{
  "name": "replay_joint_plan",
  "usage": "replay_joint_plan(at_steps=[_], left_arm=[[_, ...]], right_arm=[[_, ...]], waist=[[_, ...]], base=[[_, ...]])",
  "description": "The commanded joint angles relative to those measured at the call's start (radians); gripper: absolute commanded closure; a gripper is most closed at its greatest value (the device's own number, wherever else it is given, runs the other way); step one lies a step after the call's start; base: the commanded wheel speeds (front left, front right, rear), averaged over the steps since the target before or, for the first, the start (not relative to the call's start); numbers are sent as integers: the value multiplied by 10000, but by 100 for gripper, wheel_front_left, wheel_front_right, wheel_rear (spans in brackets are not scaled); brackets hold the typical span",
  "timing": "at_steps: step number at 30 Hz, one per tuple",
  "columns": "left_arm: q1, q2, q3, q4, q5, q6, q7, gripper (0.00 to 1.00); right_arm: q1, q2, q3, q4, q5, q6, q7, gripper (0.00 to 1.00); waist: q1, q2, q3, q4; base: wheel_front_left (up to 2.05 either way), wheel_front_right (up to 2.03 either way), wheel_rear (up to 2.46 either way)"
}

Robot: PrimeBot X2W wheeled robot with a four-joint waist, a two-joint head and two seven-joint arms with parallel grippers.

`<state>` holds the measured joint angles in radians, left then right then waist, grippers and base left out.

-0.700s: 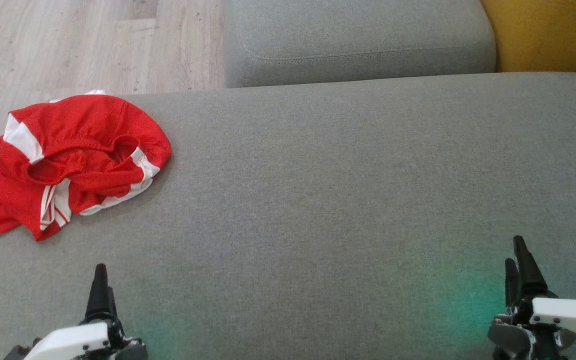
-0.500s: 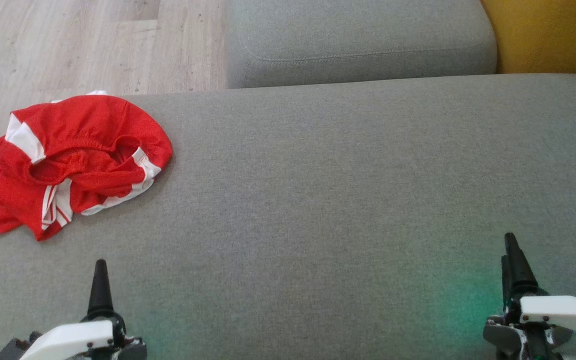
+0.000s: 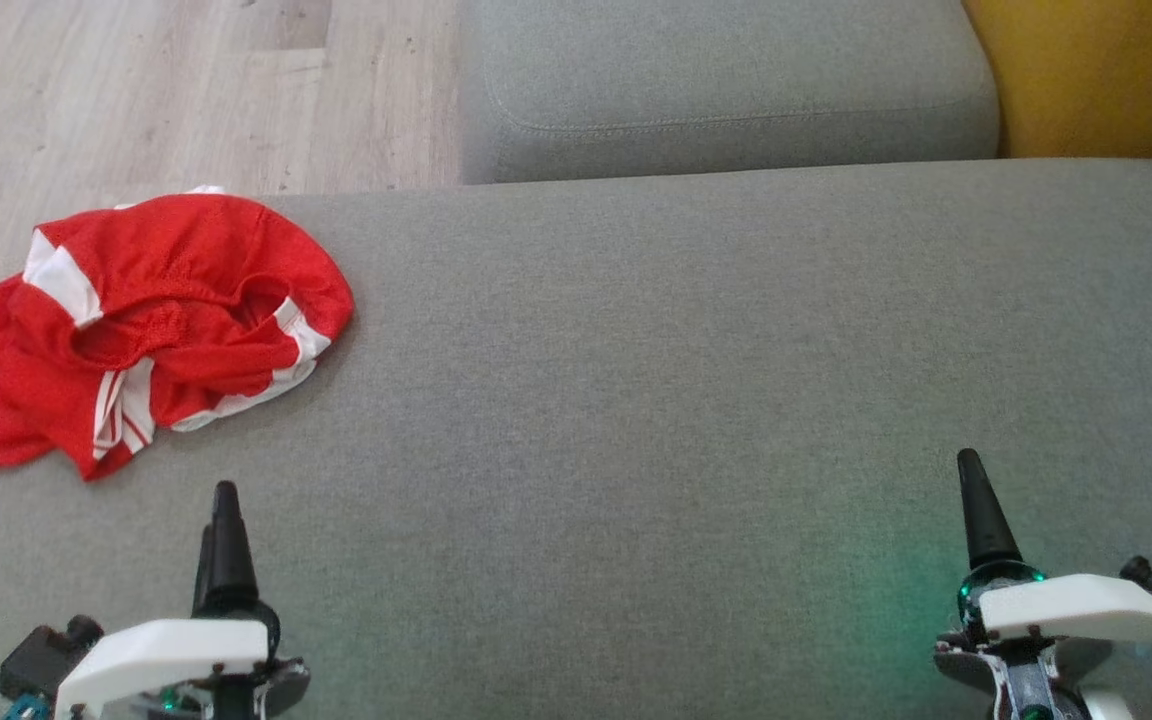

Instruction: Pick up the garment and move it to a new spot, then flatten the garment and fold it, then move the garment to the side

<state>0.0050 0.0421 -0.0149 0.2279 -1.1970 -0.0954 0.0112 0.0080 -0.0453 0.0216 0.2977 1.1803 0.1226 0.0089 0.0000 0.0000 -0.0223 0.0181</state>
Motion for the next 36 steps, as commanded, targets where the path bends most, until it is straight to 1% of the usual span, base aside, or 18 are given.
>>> replay_joint_plan(at_steps=[1, 5, 16, 22, 35, 36], left_arm=[[-370, 47, -31, -415, 281, -4, -126, 0], [-301, 49, -155, -517, 738, -12, -244, 0], [-175, 53, -427, -406, 2435, 243, -570, 0], [-185, 55, -585, -410, 3131, 336, -749, 0], [-43, 60, -890, -394, 4626, 182, -1135, 0], [-43, 60, -890, -394, 4626, 182, -1135, 0]], right_arm=[[-413, -190, 132, -453, -316, 25, -119, 0], [-355, -196, 259, -524, -870, 28, -237, 0], [-286, -192, 725, -390, -2257, 35, -561, 0], [-280, -216, 1017, -332, -2924, 39, -738, 0], [-105, -179, 1192, -318, -4693, 47, -1122, 0], [-105, -179, 1192, -318, -4693, 47, -1122, 0]], waist=[[0, 0, -25, 12], [0, 0, -94, 46], [0, 0, -339, -18], [0, 0, -419, -45], [0, 0, -602, 44], [0, 0, -602, 44]], base=[[0, 0, 0], [0, 0, 0], [0, 0, 0], [0, 0, 0], [0, 0, 0], [0, 0, 0]])
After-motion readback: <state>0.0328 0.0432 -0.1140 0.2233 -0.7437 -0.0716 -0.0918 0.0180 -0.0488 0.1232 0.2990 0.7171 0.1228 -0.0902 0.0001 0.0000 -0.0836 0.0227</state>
